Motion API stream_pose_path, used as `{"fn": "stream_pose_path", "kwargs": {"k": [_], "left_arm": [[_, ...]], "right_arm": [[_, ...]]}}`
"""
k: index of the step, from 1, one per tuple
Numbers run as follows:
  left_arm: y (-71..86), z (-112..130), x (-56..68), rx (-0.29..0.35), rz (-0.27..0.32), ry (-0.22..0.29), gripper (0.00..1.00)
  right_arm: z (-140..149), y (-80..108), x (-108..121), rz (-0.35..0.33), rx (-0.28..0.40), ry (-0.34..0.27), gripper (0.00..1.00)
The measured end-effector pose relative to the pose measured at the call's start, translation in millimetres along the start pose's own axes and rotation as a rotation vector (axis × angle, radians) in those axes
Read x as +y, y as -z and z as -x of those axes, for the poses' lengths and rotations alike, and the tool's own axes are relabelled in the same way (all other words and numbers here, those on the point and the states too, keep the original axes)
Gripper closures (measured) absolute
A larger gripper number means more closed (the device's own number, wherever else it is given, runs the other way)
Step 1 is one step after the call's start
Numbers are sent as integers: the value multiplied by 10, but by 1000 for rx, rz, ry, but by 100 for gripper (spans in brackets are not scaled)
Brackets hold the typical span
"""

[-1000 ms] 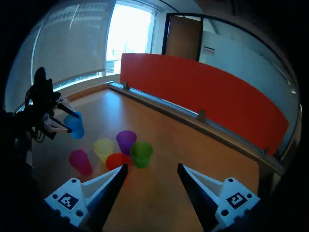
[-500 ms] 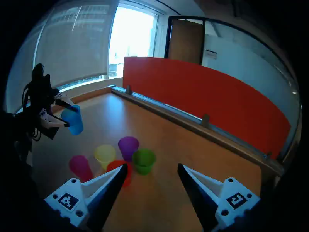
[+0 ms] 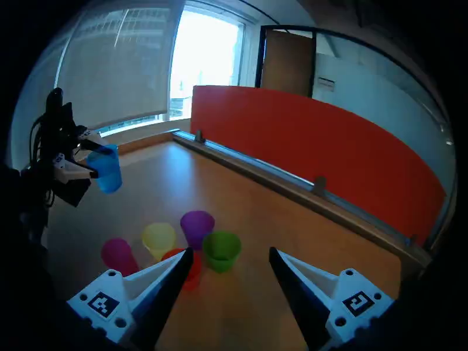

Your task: Pour water

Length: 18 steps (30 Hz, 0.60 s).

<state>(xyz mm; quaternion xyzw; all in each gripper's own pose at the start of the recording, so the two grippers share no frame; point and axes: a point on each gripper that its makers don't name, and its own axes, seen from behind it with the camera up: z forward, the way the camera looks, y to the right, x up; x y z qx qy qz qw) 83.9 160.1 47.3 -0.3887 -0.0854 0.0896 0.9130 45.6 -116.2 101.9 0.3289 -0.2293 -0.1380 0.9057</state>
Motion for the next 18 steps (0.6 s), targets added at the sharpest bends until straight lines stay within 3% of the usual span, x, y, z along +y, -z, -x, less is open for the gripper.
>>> {"fn": "stream_pose_path", "kwargs": {"k": [18], "left_arm": [[54,-94,-29,18,-14,-1,15]], "right_arm": [[123,-552,-77,-48,-52,-6,0]]}}
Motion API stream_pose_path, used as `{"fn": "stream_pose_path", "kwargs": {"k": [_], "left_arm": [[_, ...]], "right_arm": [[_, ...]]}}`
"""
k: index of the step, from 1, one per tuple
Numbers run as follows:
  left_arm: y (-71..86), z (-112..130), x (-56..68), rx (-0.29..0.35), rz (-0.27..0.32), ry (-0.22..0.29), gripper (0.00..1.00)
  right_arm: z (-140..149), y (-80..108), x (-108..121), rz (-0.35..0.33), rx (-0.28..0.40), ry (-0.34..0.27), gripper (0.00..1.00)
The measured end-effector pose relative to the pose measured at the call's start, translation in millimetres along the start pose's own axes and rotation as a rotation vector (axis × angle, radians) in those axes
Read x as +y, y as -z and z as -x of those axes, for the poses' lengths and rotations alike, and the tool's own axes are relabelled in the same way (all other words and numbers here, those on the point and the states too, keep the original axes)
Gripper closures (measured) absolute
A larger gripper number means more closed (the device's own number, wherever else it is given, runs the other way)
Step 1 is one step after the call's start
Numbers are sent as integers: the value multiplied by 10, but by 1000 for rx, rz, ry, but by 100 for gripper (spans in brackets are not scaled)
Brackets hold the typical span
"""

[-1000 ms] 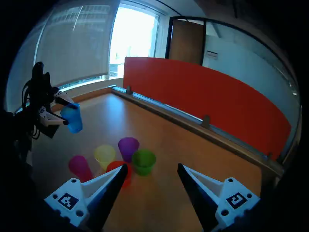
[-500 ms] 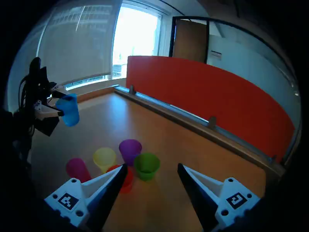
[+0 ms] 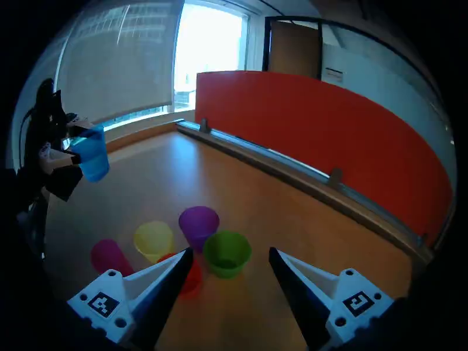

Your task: Pour water

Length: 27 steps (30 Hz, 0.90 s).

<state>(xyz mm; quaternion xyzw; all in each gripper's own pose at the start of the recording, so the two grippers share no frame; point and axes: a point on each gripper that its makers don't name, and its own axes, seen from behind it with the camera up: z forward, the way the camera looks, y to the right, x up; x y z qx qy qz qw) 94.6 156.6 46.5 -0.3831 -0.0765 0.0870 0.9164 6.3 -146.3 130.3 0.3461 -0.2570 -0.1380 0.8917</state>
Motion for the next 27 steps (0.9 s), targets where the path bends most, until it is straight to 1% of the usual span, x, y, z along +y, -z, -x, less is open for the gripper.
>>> {"fn": "stream_pose_path", "kwargs": {"k": [9,15,27], "left_arm": [[36,17,-1,0,-5,1,15],[54,4,-3,6,-5,3,15],[55,28,-1,3,-6,2,15]], "right_arm": [[135,-294,7,-16,-40,-5,0],[207,-455,-20,-27,-61,-4,0],[264,-664,-80,-44,-87,3,0]]}}
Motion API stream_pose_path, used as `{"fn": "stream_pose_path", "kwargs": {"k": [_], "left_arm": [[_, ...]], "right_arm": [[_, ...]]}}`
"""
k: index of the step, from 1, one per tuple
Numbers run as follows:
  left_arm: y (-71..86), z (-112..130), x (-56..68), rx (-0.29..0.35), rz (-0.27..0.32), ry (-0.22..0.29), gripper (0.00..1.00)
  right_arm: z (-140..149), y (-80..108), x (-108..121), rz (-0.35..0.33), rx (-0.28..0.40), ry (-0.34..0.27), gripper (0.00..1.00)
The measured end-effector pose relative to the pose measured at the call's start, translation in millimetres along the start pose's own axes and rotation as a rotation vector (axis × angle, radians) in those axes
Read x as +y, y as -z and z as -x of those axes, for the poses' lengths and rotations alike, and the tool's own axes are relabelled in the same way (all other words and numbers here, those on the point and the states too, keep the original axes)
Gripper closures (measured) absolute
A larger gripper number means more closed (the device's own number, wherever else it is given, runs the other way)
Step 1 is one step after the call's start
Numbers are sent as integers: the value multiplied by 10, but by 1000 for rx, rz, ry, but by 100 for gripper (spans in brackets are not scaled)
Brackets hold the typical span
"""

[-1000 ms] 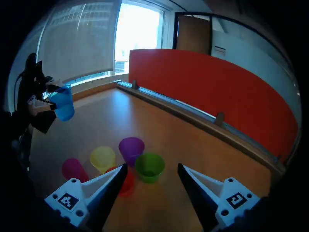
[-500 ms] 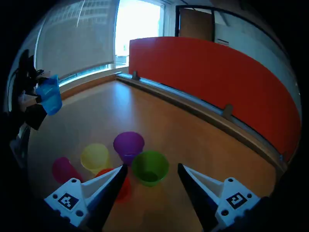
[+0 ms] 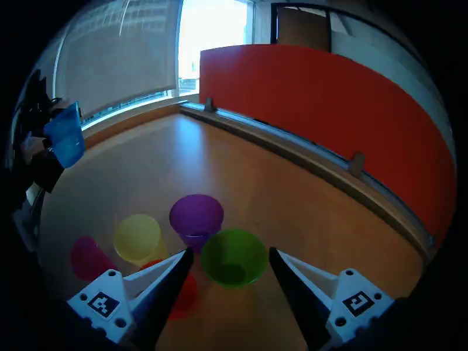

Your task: Pour water

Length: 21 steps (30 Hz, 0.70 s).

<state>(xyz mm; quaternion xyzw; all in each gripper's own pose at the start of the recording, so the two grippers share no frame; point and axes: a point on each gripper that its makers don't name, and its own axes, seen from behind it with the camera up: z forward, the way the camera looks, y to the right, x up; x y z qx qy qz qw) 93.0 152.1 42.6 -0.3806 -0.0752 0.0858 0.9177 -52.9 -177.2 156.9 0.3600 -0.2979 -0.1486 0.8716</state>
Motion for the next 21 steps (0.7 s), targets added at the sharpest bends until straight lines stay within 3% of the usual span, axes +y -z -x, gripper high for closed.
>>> {"fn": "stream_pose_path", "kwargs": {"k": [21], "left_arm": [[-13,78,-25,-6,0,11,15]], "right_arm": [[119,-182,10,2,-54,-10,0]]}}
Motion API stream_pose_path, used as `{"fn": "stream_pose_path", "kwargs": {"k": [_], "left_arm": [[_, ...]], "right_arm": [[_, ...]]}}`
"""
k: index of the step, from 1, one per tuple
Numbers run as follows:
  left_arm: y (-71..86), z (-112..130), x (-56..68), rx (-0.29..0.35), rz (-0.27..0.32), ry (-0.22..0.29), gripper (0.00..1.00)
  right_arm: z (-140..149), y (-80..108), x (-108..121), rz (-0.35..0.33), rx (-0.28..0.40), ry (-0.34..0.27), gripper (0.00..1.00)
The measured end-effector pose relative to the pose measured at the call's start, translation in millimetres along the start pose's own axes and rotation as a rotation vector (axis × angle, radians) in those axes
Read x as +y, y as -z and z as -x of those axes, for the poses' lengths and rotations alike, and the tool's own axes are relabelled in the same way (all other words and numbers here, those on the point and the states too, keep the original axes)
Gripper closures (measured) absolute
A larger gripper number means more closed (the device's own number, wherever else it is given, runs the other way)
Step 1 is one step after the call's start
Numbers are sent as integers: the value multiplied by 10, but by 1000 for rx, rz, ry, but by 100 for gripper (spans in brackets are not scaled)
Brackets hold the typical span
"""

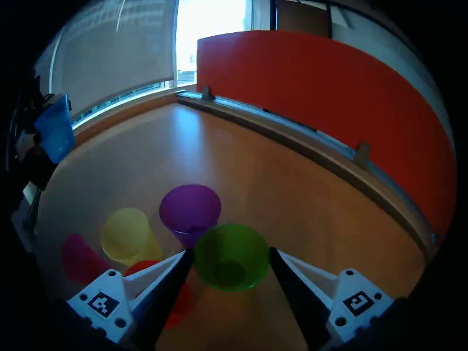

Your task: Pour water

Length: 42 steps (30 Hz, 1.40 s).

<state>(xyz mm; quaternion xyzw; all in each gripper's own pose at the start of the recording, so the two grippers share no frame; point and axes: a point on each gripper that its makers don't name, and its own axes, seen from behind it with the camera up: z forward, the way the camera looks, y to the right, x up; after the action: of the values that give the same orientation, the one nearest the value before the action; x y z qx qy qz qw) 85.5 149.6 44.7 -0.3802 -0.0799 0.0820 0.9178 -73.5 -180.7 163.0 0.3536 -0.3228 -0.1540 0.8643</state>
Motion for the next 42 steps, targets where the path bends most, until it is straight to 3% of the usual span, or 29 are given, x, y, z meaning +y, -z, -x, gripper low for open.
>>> {"fn": "stream_pose_path", "kwargs": {"k": [14,23,32,42], "left_arm": [[-25,34,-5,-3,4,3,15],[-29,51,-8,-3,5,7,15],[-14,-2,-2,3,-1,2,15],[3,-81,38,14,-8,-3,15]], "right_arm": [[66,-58,17,4,-39,-15,3],[62,-48,11,7,-29,-18,5],[-126,68,52,12,45,-45,5],[-377,429,47,31,153,-46,5]]}}
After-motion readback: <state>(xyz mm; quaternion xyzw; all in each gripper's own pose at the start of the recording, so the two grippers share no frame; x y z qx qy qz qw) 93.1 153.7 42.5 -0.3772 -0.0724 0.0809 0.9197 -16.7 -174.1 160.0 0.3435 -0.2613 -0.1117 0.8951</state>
